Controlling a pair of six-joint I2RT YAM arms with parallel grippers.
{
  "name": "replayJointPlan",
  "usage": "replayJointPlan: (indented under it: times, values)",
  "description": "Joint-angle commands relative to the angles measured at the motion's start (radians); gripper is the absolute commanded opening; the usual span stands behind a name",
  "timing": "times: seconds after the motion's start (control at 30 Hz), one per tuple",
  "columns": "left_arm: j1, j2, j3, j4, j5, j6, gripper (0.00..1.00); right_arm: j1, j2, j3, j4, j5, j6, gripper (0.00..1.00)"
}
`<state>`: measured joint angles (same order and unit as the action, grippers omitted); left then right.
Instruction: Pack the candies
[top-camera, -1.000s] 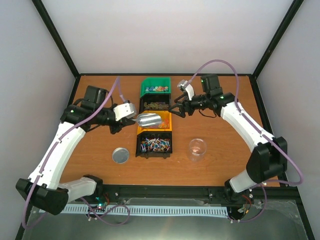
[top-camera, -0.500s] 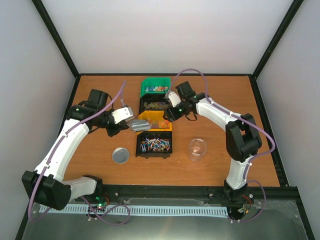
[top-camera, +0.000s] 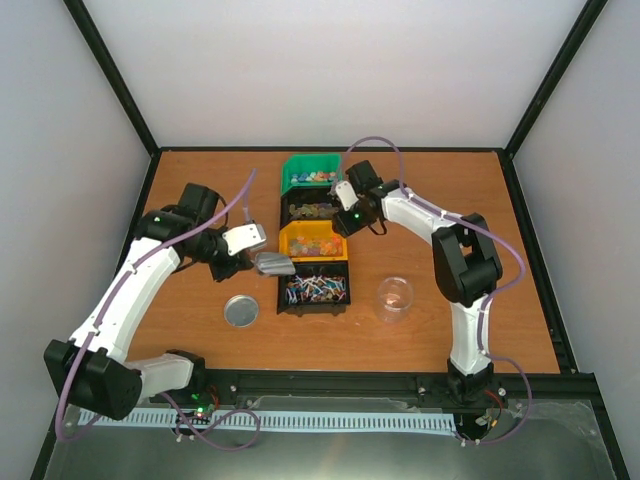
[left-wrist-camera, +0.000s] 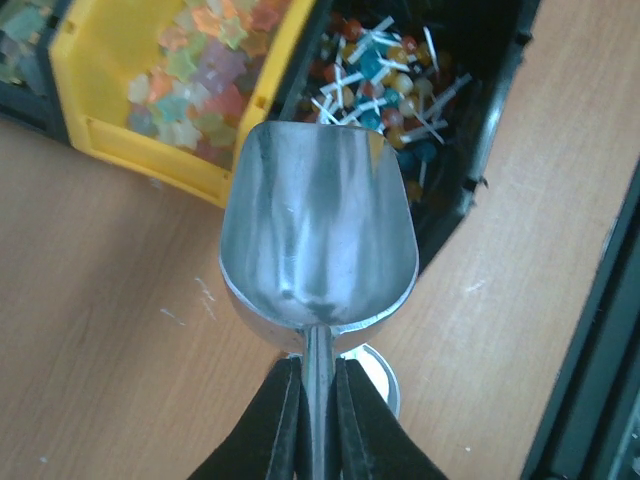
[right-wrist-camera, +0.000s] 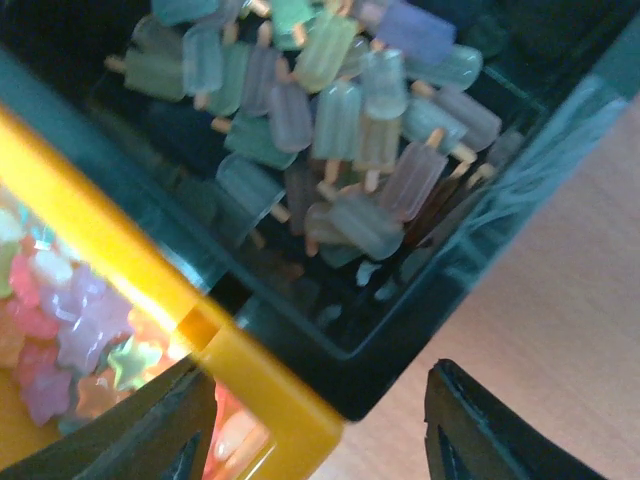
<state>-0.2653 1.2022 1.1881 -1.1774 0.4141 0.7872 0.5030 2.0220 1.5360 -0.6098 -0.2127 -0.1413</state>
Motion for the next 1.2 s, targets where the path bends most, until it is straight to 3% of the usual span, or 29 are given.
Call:
replayJointPlan:
  times: [0.0,0.13,0.33,0.47,0.63,0.87,1.03,1.17]
  values:
    - [-0.046,0.012,0.009,-0.097,-0.015,0.034,0.01,-0.053,0.043,0.079,-0.023,0.052,-0.024,0.55]
    - [-0.153,0.040,0.022,-0.092,-0.098,-0.036,0.01,-0.060,0.027,0.092,-0.036,-0.025,-0.016,0.59]
    - [-0.233,0.138,0.109,-0.113,-0.191,-0.148,0.01,-0.112,-0.095,0.028,-0.053,-0.232,0.001,0.78]
    - [-0.320,0.192,0.143,-0.118,-0.298,-0.192,0.01,-0.158,-0.147,0.012,-0.118,-0.312,-0.033,0.81]
    - [-0.400,0.289,0.218,-0.139,-0.407,-0.263,0.01,-0.174,-0.138,-0.002,-0.238,-0.407,-0.075,0.75]
    - [-0.466,0.407,0.301,-0.192,-0.505,-0.307,0.01,-0.173,-0.135,-0.089,-0.218,-0.495,-0.033,0.68]
    - [-0.469,0.453,0.280,-0.166,-0.531,-0.324,0.01,-0.173,-0.119,-0.111,-0.223,-0.544,-0.037,0.62]
    - [-0.469,0.457,0.217,-0.104,-0.499,-0.331,0.01,-0.173,-0.083,-0.119,-0.260,-0.605,-0.053,0.51]
